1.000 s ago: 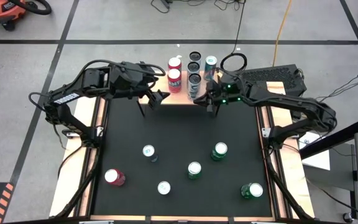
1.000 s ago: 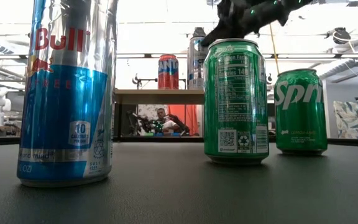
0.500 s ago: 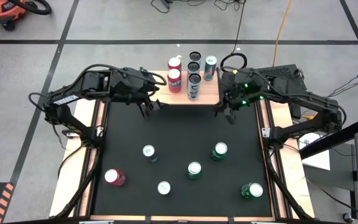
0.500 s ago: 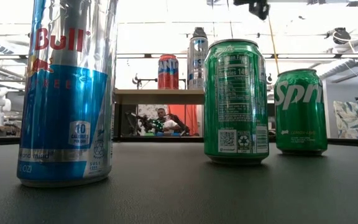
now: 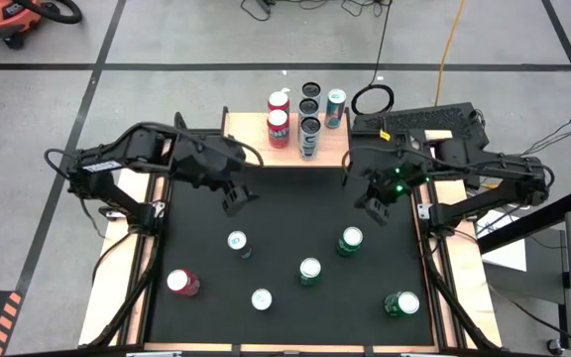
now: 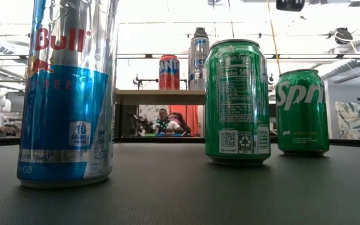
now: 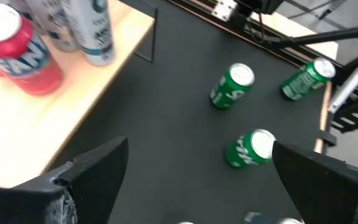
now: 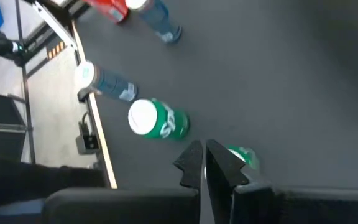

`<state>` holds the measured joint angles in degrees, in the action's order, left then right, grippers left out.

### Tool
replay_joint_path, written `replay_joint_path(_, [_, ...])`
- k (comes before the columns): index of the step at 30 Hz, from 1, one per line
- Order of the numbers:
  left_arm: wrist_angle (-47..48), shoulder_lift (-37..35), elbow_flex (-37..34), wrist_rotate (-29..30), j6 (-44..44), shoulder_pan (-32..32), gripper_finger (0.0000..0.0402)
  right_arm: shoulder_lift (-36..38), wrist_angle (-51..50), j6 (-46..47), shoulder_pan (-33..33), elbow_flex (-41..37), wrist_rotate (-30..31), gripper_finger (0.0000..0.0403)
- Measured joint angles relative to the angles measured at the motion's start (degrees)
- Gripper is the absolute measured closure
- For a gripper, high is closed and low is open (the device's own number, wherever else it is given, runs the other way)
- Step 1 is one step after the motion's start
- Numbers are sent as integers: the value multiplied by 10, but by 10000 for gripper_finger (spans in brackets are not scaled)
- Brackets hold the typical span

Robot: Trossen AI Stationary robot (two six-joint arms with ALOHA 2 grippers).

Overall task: Place canned beverage on shelf
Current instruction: Put the top center green soda can on the shelf

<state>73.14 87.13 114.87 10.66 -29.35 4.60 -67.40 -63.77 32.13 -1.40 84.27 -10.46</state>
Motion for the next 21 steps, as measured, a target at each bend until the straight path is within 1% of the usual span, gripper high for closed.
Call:
replay_joint_path(2, [0,0,0,2,-10,15,4,0,-7,8,13,0,0,403])
replay_joint_path(7, [-1,0,0,30,-47,49,4,0,-44,11,40,0,4,403])
replay_joint_path(14, [-7,0,0,36,-115,70,4,0,-108,4,66,0,50,403])
replay_joint_path(18, [-7,2,0,51,-122,77,4,0,-113,-34,81,0,69,403])
replay_joint_path(21, [-6,4,0,56,-123,77,4,0,-115,-91,87,0,88,403])
